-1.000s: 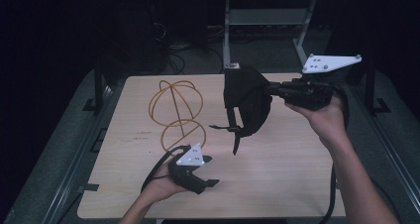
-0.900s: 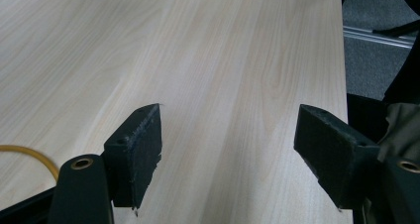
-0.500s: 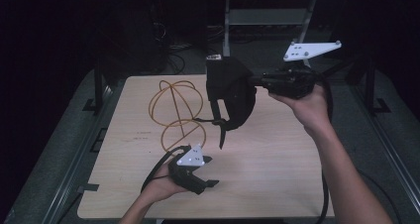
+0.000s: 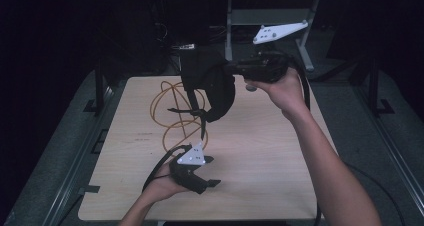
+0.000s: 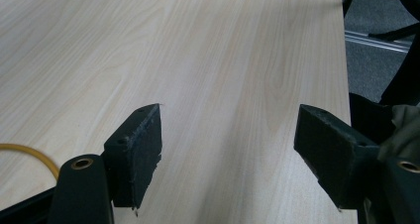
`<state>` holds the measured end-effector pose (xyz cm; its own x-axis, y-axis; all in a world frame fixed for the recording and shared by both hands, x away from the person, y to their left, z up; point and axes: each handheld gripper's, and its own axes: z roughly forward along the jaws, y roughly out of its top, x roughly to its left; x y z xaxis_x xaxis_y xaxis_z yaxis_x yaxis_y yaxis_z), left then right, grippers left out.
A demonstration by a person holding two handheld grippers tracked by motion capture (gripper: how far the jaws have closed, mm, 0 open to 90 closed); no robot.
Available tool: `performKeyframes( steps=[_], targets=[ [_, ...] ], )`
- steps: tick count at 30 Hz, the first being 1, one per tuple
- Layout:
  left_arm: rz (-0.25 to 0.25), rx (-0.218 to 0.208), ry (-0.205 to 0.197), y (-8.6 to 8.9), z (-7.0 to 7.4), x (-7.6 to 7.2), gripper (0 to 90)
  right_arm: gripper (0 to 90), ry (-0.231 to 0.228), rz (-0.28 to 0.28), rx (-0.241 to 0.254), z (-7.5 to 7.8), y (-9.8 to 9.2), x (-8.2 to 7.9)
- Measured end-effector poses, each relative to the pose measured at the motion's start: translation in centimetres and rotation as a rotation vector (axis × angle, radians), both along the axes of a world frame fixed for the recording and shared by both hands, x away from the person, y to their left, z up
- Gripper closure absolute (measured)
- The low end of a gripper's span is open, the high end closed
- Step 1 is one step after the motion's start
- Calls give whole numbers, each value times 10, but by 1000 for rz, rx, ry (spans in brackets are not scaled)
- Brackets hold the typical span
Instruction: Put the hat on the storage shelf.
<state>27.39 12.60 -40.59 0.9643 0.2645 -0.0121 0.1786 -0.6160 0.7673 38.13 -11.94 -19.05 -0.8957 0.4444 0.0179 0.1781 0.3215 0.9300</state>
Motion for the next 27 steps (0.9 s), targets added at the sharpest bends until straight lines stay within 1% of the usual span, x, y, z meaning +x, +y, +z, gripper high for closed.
performKeyframes(
  steps=[2,3,5,6,7,8,9,11,13,15,17,18,19,20,22,24,26,27],
  targets=[
    [0,2,1,0,0,0,265,872,3,0,2,1,3,2],
    [2,-1,5,0,0,0,265,872,2,4,-8,2,9,6],
    [3,-3,5,0,0,0,265,872,5,2,-14,2,11,7],
    [-5,0,-6,0,0,0,265,872,8,1,-28,2,16,11],
    [-10,1,-10,-1,0,0,265,872,9,3,-31,2,19,12],
    [0,-3,1,-1,0,-1,265,872,9,3,-31,2,19,12],
    [-9,8,-8,-1,0,-1,265,872,7,5,-52,2,26,16],
    [-11,10,-8,-1,0,-1,265,872,6,5,-56,3,28,17],
    [-11,6,-7,-1,-1,-1,265,872,11,7,-72,3,34,19],
    [-14,14,-7,0,-1,-1,265,871,19,10,-81,4,41,21],
    [-11,13,0,0,-2,0,265,871,14,20,-107,5,53,23],
    [-10,12,2,1,-2,0,265,871,14,20,-107,5,53,23],
    [-9,12,3,1,-2,0,265,871,10,29,-134,5,64,25],
    [-10,9,1,1,-2,0,265,871,10,29,-134,5,64,25],
    [-13,13,-3,2,-1,0,265,871,9,43,-157,5,75,25],
    [-11,13,5,2,-1,0,265,870,8,56,-185,5,84,25],
    [-15,7,2,0,-3,0,265,870,5,62,-206,4,93,26],
    [-20,13,-2,0,-2,0,265,870,10,63,-211,4,97,26]
  ],
)
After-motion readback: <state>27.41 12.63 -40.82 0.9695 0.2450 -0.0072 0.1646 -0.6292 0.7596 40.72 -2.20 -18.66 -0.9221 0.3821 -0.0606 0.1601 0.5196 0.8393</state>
